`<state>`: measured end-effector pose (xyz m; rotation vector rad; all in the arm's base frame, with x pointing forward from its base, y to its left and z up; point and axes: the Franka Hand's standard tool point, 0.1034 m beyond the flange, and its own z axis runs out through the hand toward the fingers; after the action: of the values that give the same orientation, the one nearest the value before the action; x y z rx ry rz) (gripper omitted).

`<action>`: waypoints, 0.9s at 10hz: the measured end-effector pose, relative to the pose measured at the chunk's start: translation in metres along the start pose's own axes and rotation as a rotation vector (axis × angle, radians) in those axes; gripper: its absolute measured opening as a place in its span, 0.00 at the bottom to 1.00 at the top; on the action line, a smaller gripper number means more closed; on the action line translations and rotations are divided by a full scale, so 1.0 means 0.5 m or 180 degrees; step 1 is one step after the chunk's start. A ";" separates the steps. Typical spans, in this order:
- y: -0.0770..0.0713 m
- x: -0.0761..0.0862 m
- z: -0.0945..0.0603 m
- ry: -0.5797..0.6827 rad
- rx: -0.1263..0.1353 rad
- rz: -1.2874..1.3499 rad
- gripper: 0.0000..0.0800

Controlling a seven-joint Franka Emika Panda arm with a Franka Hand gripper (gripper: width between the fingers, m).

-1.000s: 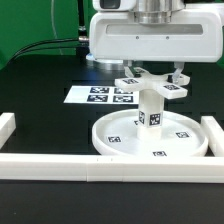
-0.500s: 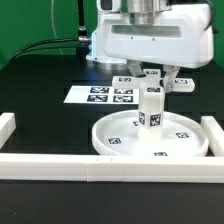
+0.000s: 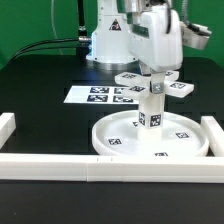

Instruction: Assemble round table

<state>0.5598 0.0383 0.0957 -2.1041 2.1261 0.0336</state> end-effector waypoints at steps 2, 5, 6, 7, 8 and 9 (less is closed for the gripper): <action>0.000 0.002 -0.001 0.0006 0.0003 0.0629 0.56; -0.005 0.005 -0.002 -0.0028 0.0047 0.1138 0.56; -0.006 0.003 -0.002 -0.0039 0.0056 0.1190 0.56; -0.005 0.002 -0.001 -0.0039 0.0054 0.1136 0.68; -0.007 0.001 -0.007 -0.0055 0.0062 0.1062 0.79; -0.012 -0.003 -0.025 -0.0103 0.0107 0.1015 0.79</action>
Offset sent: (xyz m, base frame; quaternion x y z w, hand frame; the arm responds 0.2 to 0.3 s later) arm -0.0014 -0.0021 -0.0030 -0.0188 -0.0084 0.1542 0.9878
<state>0.5649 0.0380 0.1089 -1.7142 2.4006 0.0661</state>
